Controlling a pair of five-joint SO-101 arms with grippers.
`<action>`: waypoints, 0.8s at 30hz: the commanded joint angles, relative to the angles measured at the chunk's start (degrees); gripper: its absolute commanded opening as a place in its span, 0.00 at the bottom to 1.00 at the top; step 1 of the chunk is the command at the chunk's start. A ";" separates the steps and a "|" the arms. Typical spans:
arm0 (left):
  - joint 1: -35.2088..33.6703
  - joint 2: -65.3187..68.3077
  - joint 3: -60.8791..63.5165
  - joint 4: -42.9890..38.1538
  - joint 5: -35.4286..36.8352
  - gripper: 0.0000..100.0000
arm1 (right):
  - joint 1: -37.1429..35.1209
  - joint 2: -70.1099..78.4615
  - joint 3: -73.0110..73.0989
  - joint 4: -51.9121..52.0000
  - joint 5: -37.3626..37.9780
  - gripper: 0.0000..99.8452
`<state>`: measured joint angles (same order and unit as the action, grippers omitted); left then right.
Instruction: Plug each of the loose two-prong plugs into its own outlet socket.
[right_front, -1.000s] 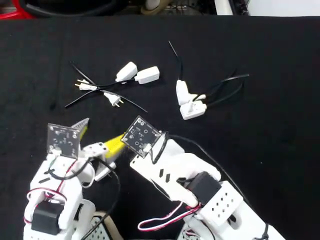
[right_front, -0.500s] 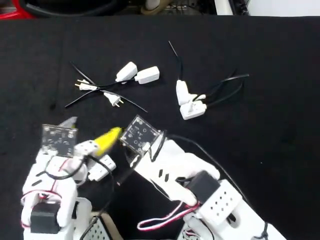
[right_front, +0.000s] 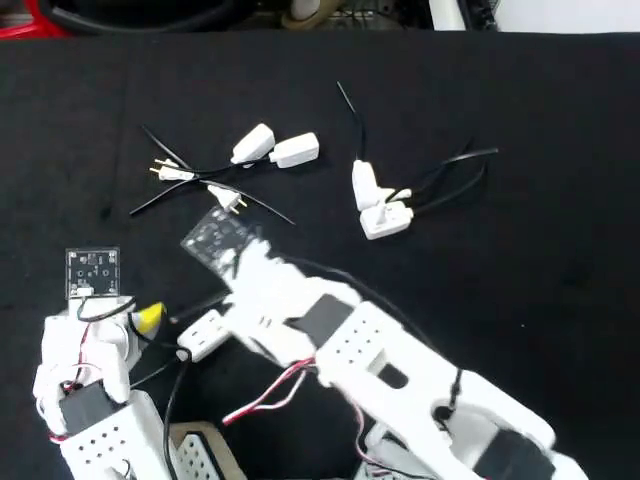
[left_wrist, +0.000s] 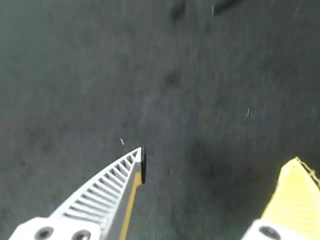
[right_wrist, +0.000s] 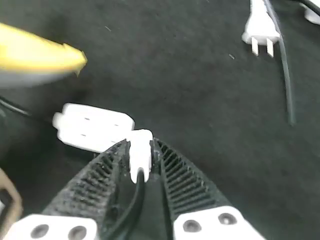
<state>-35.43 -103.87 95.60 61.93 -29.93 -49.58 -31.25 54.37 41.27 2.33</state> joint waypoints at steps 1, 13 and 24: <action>-1.19 -0.62 0.57 -1.14 -1.49 0.40 | -2.73 4.44 -5.41 -2.64 -3.43 0.01; -0.84 -0.62 1.71 -0.70 -1.05 0.40 | -5.80 11.56 -6.02 -5.80 -5.19 0.01; -0.84 -0.62 1.71 -0.62 0.35 0.40 | -5.98 4.18 -5.05 -3.34 -5.98 0.01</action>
<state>-35.96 -103.87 96.31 61.93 -30.46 -54.51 -23.08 51.12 37.76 -2.51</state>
